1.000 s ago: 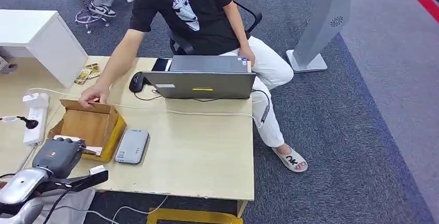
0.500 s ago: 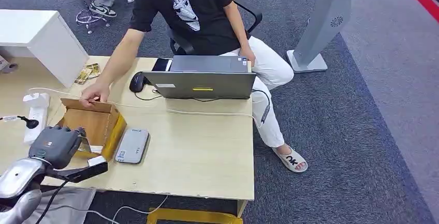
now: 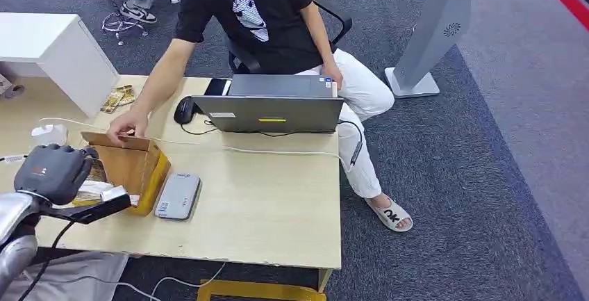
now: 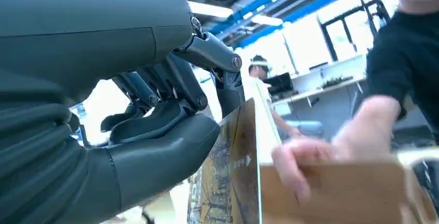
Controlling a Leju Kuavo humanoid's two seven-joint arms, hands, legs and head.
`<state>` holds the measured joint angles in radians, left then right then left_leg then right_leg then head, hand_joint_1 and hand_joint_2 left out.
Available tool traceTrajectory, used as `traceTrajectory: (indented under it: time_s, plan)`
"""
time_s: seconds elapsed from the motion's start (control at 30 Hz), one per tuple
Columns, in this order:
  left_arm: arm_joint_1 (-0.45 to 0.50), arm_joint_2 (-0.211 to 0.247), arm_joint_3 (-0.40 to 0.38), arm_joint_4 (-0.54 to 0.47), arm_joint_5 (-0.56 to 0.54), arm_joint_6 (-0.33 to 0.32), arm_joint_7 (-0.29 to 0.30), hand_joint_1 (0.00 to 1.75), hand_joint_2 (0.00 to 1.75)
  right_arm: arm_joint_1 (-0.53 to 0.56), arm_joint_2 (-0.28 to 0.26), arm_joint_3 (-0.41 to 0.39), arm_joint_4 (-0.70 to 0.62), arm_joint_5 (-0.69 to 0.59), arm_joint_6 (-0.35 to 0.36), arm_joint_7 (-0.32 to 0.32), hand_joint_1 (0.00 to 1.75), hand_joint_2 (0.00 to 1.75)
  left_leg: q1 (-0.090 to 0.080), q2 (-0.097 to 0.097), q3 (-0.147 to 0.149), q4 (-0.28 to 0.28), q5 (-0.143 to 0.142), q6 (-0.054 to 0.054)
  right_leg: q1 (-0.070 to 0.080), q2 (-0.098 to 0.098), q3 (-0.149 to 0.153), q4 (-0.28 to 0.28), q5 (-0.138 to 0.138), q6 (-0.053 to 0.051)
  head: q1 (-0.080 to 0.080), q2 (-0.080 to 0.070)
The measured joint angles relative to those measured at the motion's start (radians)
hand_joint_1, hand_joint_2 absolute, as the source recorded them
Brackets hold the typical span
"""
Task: Pass the card to the sensor for recognition and then transmit it.
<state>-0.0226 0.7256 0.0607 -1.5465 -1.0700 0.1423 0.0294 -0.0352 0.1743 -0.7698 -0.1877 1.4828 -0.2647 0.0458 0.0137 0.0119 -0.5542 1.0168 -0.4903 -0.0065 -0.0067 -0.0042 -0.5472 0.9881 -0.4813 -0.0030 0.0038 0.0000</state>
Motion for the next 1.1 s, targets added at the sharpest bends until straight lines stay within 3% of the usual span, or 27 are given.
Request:
traceTrajectory:
  time_s: [0.3, 0.63, 0.9, 0.93, 0.97, 1.1]
  plan:
    - [-0.09, 0.014, 0.016, 0.0, 0.002, -0.002, 0.021, 1.75, 1.75, 0.0, -0.001, 0.0, 0.001, -0.003, 0.005, -0.004, 0.0, 1.75, 0.0, 0.0, 0.0, 0.0, 0.001, 0.0, 0.0, 0.0, 0.0, 0.0, 0.0, 0.0, 0.0, 0.0]
    - [-0.151, 0.124, 0.047, 0.0, -0.034, -0.027, 0.061, 1.75, 1.75, 0.006, -0.014, 0.0, 0.012, -0.005, 0.003, -0.018, 0.0, 1.75, 0.001, 0.0, 0.0, 0.0, 0.001, -0.001, 0.0, 0.0, 0.0, 0.0, 0.0, 0.0, 0.0, 0.0]
    - [-0.234, 0.135, 0.056, 0.0, -0.016, -0.045, 0.079, 1.75, 1.75, 0.005, -0.021, 0.0, 0.017, -0.005, 0.006, -0.016, 0.0, 1.75, 0.001, 0.0, 0.0, 0.0, 0.001, -0.001, 0.0, -0.001, 0.0, 0.0, 0.001, 0.0, 0.0, 0.0]
    - [-0.237, 0.135, 0.056, 0.0, -0.014, -0.045, 0.079, 1.64, 1.75, 0.005, -0.021, 0.0, 0.018, -0.005, 0.006, -0.016, 0.0, 1.75, 0.001, 0.0, 0.0, 0.0, 0.001, -0.001, 0.0, -0.001, 0.0, 0.0, 0.001, 0.0, -0.001, 0.0]
    - [-0.24, 0.135, 0.056, 0.0, -0.011, -0.045, 0.079, 0.0, 1.75, 0.005, -0.021, 0.0, 0.018, -0.005, 0.007, -0.016, 0.0, 1.75, 0.001, 0.0, 0.0, 0.0, 0.001, -0.001, 0.0, -0.001, 0.0, 0.0, 0.001, 0.0, 0.0, 0.0]
    - [-0.24, 0.119, 0.056, 0.0, -0.007, 0.0, 0.093, 0.0, 1.75, 0.003, -0.021, 0.0, 0.018, -0.005, 0.01, -0.022, 0.0, 1.75, 0.001, -0.001, 0.0, 0.0, 0.001, -0.001, 0.0, -0.001, 0.0, 0.0, 0.001, 0.0, 0.0, 0.0]
